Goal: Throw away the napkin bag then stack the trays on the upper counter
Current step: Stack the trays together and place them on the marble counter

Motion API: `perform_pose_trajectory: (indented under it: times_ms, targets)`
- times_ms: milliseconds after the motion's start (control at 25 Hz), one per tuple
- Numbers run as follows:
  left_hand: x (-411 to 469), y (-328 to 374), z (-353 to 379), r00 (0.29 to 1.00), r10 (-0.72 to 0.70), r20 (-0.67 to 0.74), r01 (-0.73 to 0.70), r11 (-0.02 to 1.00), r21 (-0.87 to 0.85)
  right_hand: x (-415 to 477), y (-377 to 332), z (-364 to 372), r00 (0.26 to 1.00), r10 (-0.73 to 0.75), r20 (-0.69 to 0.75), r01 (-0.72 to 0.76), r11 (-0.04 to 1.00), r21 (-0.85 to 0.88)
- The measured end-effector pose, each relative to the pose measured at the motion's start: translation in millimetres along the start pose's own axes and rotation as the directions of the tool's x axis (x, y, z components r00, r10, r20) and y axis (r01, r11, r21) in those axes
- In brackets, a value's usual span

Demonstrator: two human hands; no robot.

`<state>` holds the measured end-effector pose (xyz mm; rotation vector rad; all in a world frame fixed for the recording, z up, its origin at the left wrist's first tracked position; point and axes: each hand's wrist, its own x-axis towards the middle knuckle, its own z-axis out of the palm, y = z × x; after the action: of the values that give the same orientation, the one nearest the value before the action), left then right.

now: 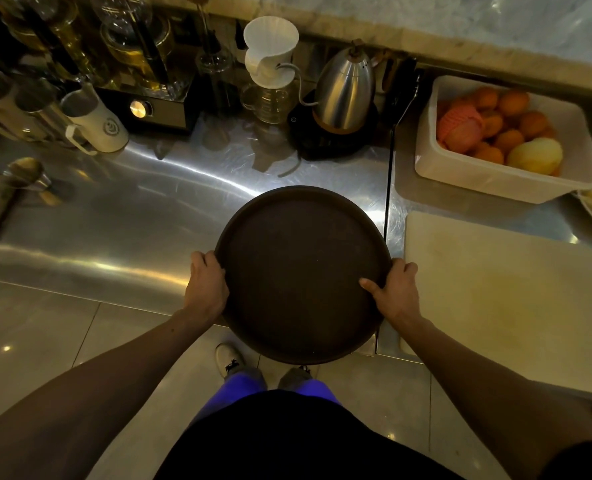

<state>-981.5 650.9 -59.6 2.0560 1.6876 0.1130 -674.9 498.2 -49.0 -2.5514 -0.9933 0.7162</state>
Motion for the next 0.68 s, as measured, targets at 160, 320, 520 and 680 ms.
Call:
perform_pose_trajectory:
  times_ms: [160, 320, 520, 680]
  targets:
    - [-1.0, -0.1, -0.1, 1.000, -0.014, -0.012, 0.014, 1.000, -0.008, 0.2, 1.2, 0.9, 1.000, -0.005, -0.008, 0.005, 0.999, 0.041]
    - [-0.9, -2.0, 0.7, 1.000, 0.003, -0.015, -0.004, 1.000, -0.012, 2.6, 3.9, 0.3, 1.000, -0.009, 0.008, 0.009, 0.999, 0.049]
    - [5.3, 0.5, 2.4, 0.998, -0.040, 0.052, 0.041, 0.999, -0.022, 6.2, 7.4, -3.6, 0.995, -0.025, 0.096, 0.013, 0.992, 0.125]
    - [4.3, 2.8, 1.8, 0.990, -0.062, 0.126, 0.073, 0.994, -0.083, 3.5, 8.3, -0.5, 0.994, -0.042, 0.104, 0.022, 0.983, 0.184]
